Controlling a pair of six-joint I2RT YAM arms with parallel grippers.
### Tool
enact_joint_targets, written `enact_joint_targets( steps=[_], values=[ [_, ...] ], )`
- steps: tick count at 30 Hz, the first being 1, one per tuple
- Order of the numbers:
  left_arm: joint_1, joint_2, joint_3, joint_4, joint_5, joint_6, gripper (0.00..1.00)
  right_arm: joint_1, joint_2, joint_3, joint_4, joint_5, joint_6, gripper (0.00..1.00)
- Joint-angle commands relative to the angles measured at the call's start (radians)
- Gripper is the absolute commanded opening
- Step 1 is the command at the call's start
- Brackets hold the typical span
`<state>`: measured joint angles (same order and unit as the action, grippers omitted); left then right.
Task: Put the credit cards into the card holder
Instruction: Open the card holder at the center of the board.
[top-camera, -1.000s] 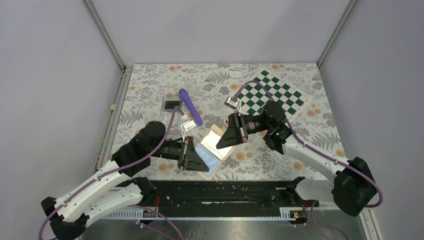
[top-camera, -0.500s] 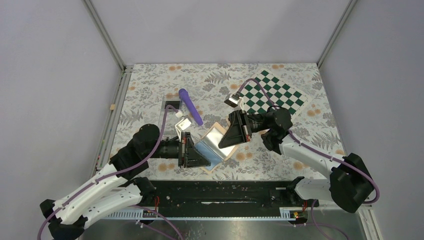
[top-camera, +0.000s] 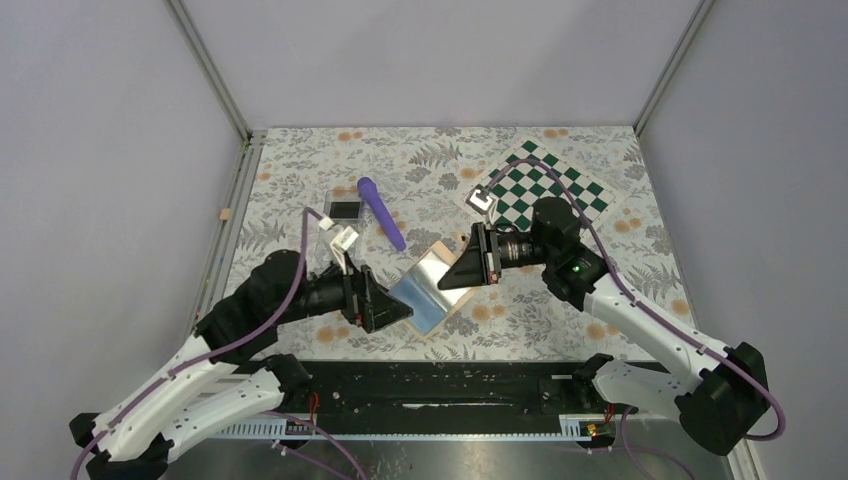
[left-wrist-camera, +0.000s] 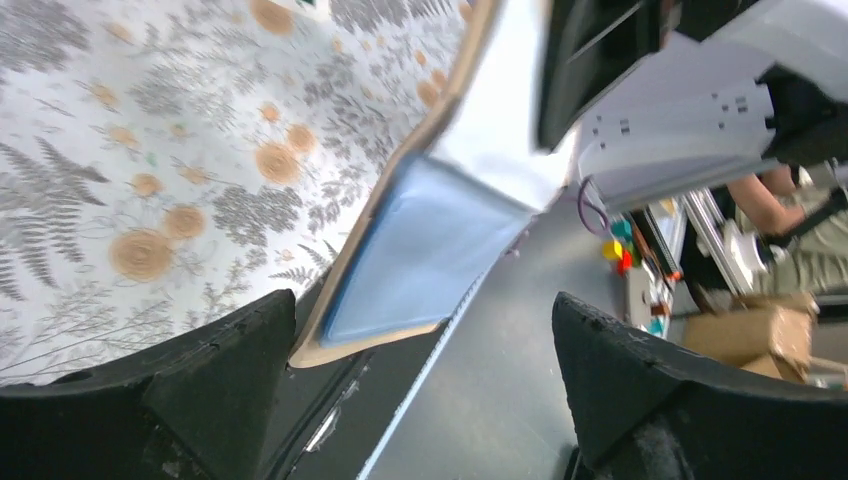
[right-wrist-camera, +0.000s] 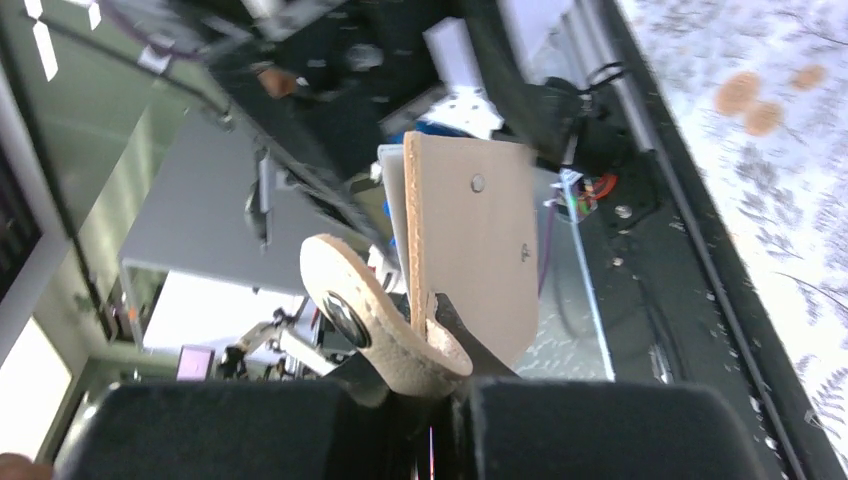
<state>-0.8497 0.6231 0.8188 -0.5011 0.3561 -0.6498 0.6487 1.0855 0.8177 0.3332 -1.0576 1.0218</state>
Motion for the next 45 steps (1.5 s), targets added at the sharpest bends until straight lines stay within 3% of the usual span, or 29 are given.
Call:
enact_joint_targets(
  steps=[1, 5, 13, 18, 31, 34, 38, 42, 45],
  values=[
    [0.004, -0.047, 0.111, -0.094, -0.232, 0.023, 0.99, -0.009, 0.025, -0.020, -0.192, 0.176, -0.137, 0.00],
    [0.004, -0.028, 0.159, -0.138, -0.294, 0.024, 0.99, -0.010, 0.055, -0.099, -0.096, 0.311, -0.076, 0.00],
    [0.003, 0.077, 0.186, -0.104, -0.215, 0.034, 0.99, -0.010, 0.123, -0.257, 0.053, 0.539, -0.014, 0.00],
    [0.003, 0.121, 0.170, -0.052, -0.154, 0.029, 0.99, -0.009, 0.171, -0.295, 0.101, 0.606, -0.004, 0.00],
    [0.003, 0.129, 0.117, 0.047, -0.087, 0.011, 0.99, -0.009, 0.120, -0.398, -0.064, 0.807, 0.052, 0.01],
    [0.004, 0.126, 0.116, 0.051, -0.085, 0.011, 0.99, -0.009, 0.087, -0.409, -0.110, 0.839, 0.061, 0.16],
    [0.004, 0.122, 0.111, 0.058, -0.085, 0.011, 0.99, -0.009, 0.048, -0.407, -0.206, 0.863, 0.070, 0.51],
    [0.003, 0.124, 0.107, 0.062, -0.085, 0.012, 0.99, -0.010, -0.017, -0.426, -0.287, 0.888, 0.095, 0.67],
    [0.004, 0.126, 0.105, 0.060, -0.086, 0.012, 0.99, -0.010, -0.098, -0.409, -0.453, 0.966, 0.080, 0.77]
  ],
)
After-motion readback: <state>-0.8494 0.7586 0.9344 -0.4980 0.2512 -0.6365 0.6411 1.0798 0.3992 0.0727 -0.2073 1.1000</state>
